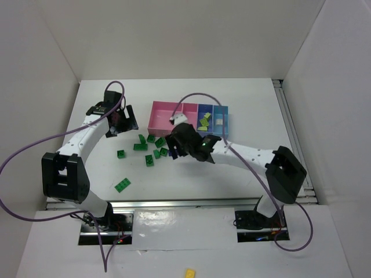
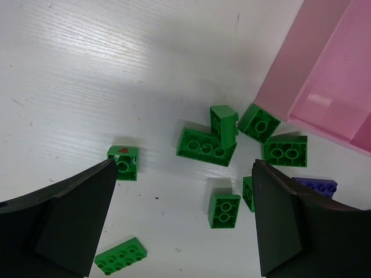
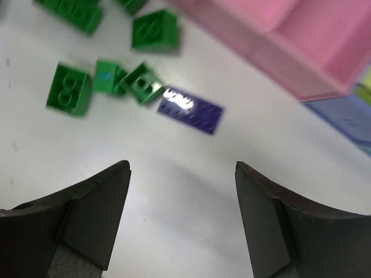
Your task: Sort the legos into containers by color
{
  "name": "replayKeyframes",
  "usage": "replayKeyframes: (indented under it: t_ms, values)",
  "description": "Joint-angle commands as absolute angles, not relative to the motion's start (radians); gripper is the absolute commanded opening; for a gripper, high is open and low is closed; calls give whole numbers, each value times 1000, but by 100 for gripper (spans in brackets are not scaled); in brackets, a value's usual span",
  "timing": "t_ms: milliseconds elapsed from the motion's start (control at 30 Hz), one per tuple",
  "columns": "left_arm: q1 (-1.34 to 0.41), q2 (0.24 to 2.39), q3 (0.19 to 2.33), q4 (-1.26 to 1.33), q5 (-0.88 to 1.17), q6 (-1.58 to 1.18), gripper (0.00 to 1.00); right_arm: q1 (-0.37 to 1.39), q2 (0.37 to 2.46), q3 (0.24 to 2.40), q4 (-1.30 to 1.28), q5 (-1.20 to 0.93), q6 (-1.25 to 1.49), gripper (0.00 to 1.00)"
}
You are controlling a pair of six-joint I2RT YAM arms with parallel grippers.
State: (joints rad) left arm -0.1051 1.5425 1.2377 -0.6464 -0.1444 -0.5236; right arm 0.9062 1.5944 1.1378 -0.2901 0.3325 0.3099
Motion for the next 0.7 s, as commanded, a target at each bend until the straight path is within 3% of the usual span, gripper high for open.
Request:
replayKeyframes:
  t_ms: [0,167,300,667]
  values:
    - [-98,1535,1269,-650,-153,-515,99,942,1679,1137,-291,241,209,80]
    - [-98,1536,1259,-650,-153,-525,99,919,1816,1212,-304,84,103,84]
    - [-98,1526,1235,-641,-153,-525,99,910,1856,1235,-273,115,69,93]
    - [-98,1517,1224,-632,-153,-525,99,839,1999,1348,-221,123,31,97]
